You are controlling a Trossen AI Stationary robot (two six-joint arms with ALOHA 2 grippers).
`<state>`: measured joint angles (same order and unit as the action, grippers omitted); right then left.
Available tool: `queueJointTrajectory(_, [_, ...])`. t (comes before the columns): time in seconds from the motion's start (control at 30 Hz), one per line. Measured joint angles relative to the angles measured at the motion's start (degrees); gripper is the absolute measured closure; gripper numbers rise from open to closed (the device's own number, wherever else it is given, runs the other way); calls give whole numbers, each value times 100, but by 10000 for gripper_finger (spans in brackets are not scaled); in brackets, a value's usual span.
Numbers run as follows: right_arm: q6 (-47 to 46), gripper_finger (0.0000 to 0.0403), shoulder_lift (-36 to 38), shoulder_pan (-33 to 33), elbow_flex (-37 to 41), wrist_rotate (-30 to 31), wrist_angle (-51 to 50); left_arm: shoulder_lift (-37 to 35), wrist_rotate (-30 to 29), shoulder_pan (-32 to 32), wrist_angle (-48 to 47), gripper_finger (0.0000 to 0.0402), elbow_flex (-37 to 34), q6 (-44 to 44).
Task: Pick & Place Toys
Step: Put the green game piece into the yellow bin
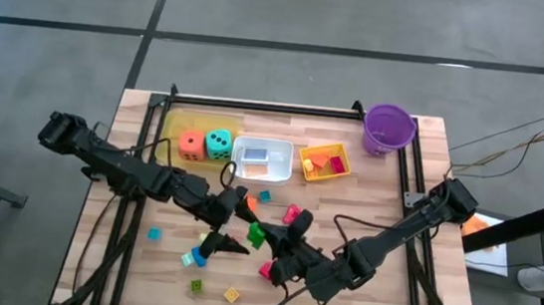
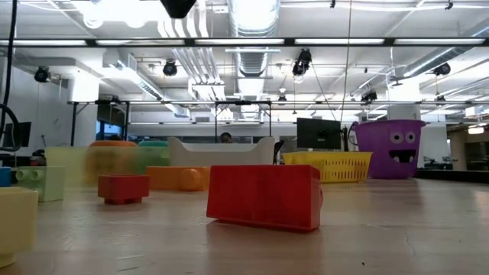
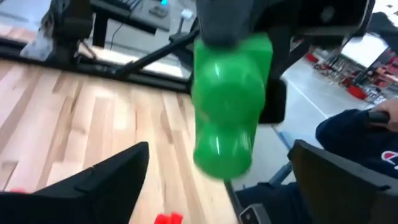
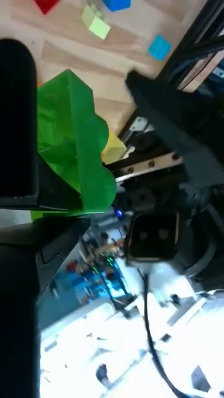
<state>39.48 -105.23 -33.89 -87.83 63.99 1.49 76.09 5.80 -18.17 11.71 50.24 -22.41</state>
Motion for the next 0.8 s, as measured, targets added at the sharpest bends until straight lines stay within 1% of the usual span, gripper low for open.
queueJointTrajectory(0.07, [-562,392,121,5,0,-92,-431,-11,-4,11,-200,21,0,-16])
queueJointTrajectory(0.17, [-1505,393,352,34,0,-300,-1164,-17,-68,11,-590,46,0,-16])
queueJointTrajectory(0.23, [-2224,393,531,87,0,-468,-1789,-28,-335,11,-993,60,0,-18])
queueJointTrajectory(0.33, [-3513,393,827,272,0,-837,-2901,-54,-1113,16,-1785,74,0,-19])
queueJointTrajectory(0.4, [-4309,393,1004,431,16,-1047,-3560,-61,-1805,17,-2314,81,0,-67])
queueJointTrajectory(0.47, [-4848,393,1132,583,35,-1157,-4018,-61,-2545,17,-2781,86,0,-82])
queueJointTrajectory(0.53, [-5113,393,1203,703,63,-1181,-4332,-61,-3040,17,-3089,89,0,-149])
queueJointTrajectory(0.57, [-5137,393,1224,759,63,-1186,-4411,-61,-3113,21,-3183,89,0,-274])
queueJointTrajectory(0.63, [-5127,393,1255,858,66,-1207,-4508,-61,-3130,22,-3238,89,0,-448])
queueJointTrajectory(0.8, [-5063,393,1290,1165,66,-1205,-4482,-61,-3112,11,-3267,89,0,-451])
